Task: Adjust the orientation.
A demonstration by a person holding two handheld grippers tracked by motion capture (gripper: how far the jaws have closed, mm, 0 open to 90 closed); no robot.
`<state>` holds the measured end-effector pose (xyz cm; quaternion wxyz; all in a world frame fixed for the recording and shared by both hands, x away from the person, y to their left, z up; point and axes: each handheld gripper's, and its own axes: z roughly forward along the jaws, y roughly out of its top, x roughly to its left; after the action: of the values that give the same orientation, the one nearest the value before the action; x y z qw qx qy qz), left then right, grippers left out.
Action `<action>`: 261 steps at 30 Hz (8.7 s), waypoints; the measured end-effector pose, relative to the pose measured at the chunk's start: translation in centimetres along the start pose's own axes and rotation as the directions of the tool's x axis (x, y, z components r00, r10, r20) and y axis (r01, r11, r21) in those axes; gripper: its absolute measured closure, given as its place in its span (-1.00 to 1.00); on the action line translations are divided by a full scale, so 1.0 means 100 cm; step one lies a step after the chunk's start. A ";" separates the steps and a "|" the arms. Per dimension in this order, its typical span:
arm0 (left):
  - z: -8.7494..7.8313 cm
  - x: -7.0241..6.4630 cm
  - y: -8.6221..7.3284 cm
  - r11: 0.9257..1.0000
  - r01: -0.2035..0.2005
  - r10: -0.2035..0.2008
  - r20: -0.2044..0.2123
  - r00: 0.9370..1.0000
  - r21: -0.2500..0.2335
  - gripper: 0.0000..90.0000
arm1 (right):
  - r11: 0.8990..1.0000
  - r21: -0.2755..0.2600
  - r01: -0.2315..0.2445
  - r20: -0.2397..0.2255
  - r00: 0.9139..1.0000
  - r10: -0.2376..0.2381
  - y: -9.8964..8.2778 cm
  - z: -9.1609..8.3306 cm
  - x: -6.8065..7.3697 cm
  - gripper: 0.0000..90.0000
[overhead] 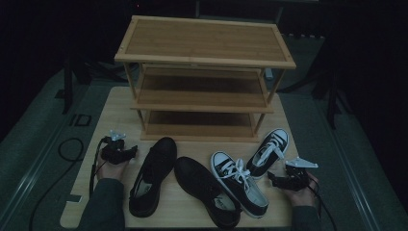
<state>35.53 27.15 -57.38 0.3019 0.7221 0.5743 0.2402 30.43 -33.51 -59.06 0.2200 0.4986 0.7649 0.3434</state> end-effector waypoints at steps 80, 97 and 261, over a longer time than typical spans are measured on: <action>-0.105 -0.034 0.040 0.970 -0.231 0.216 0.177 0.960 0.073 0.18 | 1.000 -0.002 0.010 -0.009 1.000 -0.010 -0.001 -0.001 0.000 -0.69; -0.125 -0.033 0.039 0.956 -0.278 0.239 0.310 0.920 0.090 0.24 | 1.000 -0.002 0.009 -0.009 1.000 -0.009 -0.001 -0.001 0.000 -0.69; -0.137 -0.063 0.077 0.939 -0.341 0.307 0.347 0.886 0.041 0.08 | 1.000 -0.001 0.012 -0.016 1.000 -0.012 -0.001 -0.001 -0.001 -0.69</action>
<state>29.89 21.94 -42.32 0.3138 0.8524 0.3970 0.1314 30.37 -33.61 -59.04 0.2163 0.4909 0.7695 0.3466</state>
